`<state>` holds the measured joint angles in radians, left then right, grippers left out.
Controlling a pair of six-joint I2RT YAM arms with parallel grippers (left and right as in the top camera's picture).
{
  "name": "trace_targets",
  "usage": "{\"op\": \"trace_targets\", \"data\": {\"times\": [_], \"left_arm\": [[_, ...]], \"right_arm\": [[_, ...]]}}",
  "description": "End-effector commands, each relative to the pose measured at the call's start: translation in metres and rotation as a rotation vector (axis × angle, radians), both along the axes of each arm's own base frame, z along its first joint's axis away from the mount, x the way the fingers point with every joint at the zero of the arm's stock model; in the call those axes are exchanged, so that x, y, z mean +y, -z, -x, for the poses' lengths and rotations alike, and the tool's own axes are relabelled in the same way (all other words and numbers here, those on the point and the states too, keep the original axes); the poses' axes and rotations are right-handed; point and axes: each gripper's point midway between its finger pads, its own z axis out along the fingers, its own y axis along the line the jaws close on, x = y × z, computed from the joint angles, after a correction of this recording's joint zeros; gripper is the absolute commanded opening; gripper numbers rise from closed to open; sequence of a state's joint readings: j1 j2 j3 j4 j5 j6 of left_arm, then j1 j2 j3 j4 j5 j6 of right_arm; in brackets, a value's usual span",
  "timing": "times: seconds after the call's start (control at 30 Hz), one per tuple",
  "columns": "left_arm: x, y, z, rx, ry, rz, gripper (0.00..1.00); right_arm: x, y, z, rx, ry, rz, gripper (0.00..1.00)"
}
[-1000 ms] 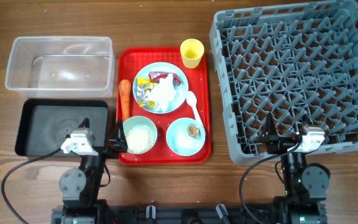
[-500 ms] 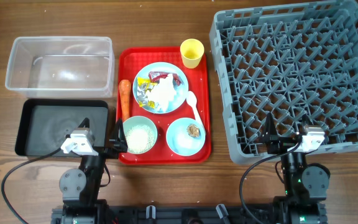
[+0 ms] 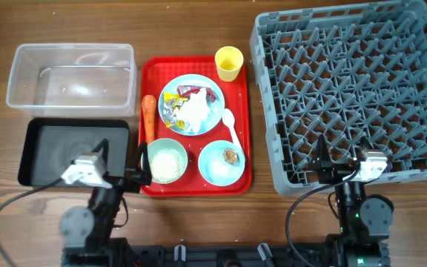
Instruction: Sort waste into correct bins and load items into the dishwasher rack
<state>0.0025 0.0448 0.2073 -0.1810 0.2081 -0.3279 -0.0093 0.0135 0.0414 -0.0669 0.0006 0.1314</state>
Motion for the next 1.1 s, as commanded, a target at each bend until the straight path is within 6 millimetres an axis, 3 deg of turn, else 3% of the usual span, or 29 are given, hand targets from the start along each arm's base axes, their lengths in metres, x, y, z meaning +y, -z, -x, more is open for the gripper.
{"op": "trace_targets", "data": {"times": [0.0, 0.07, 0.17, 0.27, 0.33, 0.43, 0.53, 0.57, 0.63, 0.67, 0.73, 0.77, 0.87, 1.0, 1.07], "left_arm": [[-0.002, -0.078, 0.013, -0.050, 0.013, 0.015, 1.00], [-0.003, -0.096, 0.006, 0.074, 0.024, -0.024, 1.00], [-0.005, -0.095, -0.011, 0.359, 0.044, -0.051, 1.00], [-0.014, -0.080, -0.024, 0.656, 0.097, -0.028, 1.00], [-0.030, -0.068, -0.031, 0.844, 0.180, 0.006, 1.00], [-0.058, -0.049, -0.047, 1.011, 0.326, 0.094, 1.00], [-0.059, -0.016, -0.064, 1.134, 0.327, 0.115, 1.00], [-0.060, -0.006, -0.066, 1.178, 0.323, 0.127, 0.90], [-0.067, 0.009, -0.065, 1.262, 0.312, 0.152, 0.54], [-0.068, 0.018, -0.063, 1.307, 0.277, 0.131, 0.43], [-0.061, 0.035, -0.058, 1.369, 0.117, 0.036, 0.36], [-0.060, 0.039, -0.055, 1.376, 0.050, -0.017, 0.27], [-0.080, 0.043, -0.046, 1.365, 0.012, -0.118, 0.11], [-0.102, 0.043, -0.036, 1.341, 0.066, -0.218, 0.04], [-0.107, 0.040, -0.044, 1.297, 0.090, -0.220, 0.04]], "right_arm": [[0.003, -0.001, 0.000, -0.008, -0.013, -0.009, 1.00], [0.003, -0.001, 0.000, -0.008, -0.013, -0.009, 1.00], [0.003, -0.001, 0.000, -0.008, -0.013, -0.009, 1.00], [0.003, -0.001, 0.000, -0.008, -0.013, -0.009, 1.00], [0.003, -0.001, 0.000, -0.008, -0.013, -0.009, 1.00], [0.003, -0.001, 0.000, -0.008, -0.013, -0.009, 1.00], [0.003, -0.001, 0.000, -0.008, -0.013, -0.009, 1.00], [0.003, 0.000, 0.000, -0.007, -0.013, -0.009, 1.00], [0.003, -0.001, 0.000, -0.008, -0.013, -0.009, 1.00], [0.003, -0.001, 0.000, -0.008, -0.013, -0.009, 1.00], [0.003, -0.001, 0.000, -0.008, -0.013, -0.009, 1.00], [0.003, -0.001, 0.000, -0.008, -0.013, -0.009, 1.00], [0.003, -0.001, 0.000, -0.008, -0.013, -0.009, 1.00], [0.003, -0.001, 0.000, -0.008, -0.013, -0.009, 1.00], [0.003, -0.001, 0.000, -0.008, -0.013, -0.009, 1.00]]}}
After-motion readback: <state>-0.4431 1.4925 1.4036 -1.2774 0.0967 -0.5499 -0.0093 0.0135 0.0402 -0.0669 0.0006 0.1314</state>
